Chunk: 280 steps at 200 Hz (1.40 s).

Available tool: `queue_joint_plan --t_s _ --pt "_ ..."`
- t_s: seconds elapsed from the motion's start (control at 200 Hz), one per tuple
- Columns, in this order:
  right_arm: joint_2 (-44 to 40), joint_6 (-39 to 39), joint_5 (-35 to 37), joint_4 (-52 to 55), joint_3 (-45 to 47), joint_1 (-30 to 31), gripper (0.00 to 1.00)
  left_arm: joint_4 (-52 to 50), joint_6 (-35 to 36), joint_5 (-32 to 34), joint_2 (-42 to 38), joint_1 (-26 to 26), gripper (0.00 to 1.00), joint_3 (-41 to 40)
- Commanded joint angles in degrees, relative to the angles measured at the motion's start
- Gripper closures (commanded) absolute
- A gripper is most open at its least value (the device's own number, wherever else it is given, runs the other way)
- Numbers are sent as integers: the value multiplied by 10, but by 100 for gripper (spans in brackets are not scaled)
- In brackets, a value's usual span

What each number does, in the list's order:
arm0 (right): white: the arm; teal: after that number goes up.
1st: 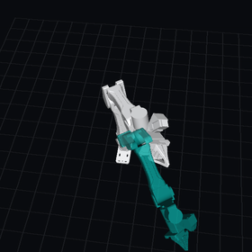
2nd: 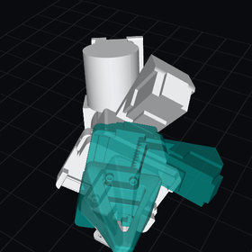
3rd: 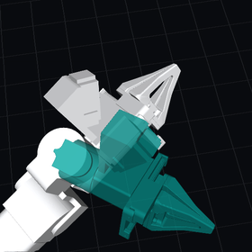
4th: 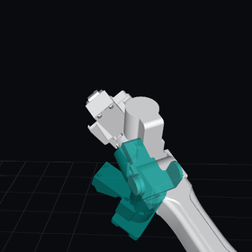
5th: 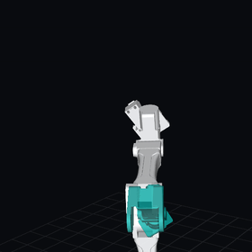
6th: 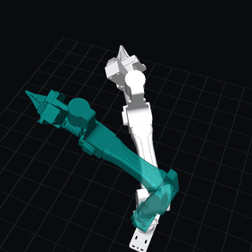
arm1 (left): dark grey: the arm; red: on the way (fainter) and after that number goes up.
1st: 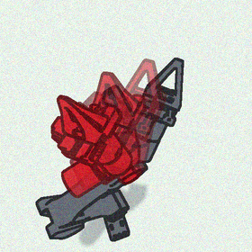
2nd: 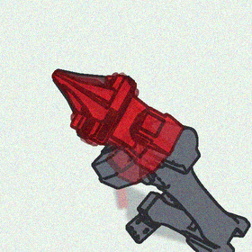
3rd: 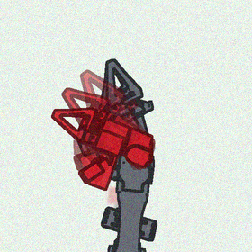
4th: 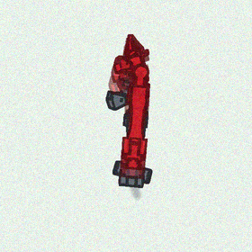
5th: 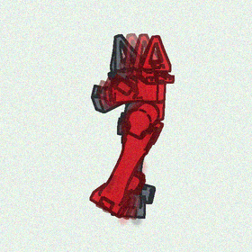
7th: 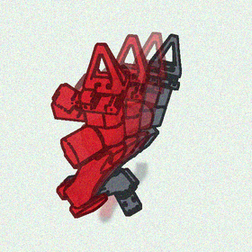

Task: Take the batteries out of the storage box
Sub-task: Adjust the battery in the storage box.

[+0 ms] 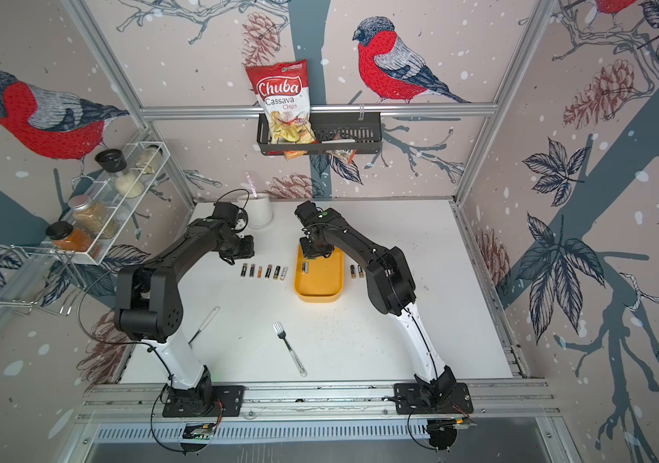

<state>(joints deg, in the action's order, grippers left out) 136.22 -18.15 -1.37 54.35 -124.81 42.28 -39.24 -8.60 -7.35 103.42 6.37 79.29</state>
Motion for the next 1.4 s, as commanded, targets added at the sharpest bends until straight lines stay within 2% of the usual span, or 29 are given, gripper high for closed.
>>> queue_joint_plan --t_s 0.0,0.54,1.121,1.396 --pt "17 -4 0 -9 -11 4 72 4 -3 -5 -2 4 67 -9" --pt "61 -5 -29 -24 -26 13 72 12 -5 -12 5 11 67 -13" --pt "53 -1 -5 -14 14 25 72 12 -7 -8 2 14 68 -19" --pt "43 1 -7 -16 32 21 78 9 -8 -6 2 18 67 -15"
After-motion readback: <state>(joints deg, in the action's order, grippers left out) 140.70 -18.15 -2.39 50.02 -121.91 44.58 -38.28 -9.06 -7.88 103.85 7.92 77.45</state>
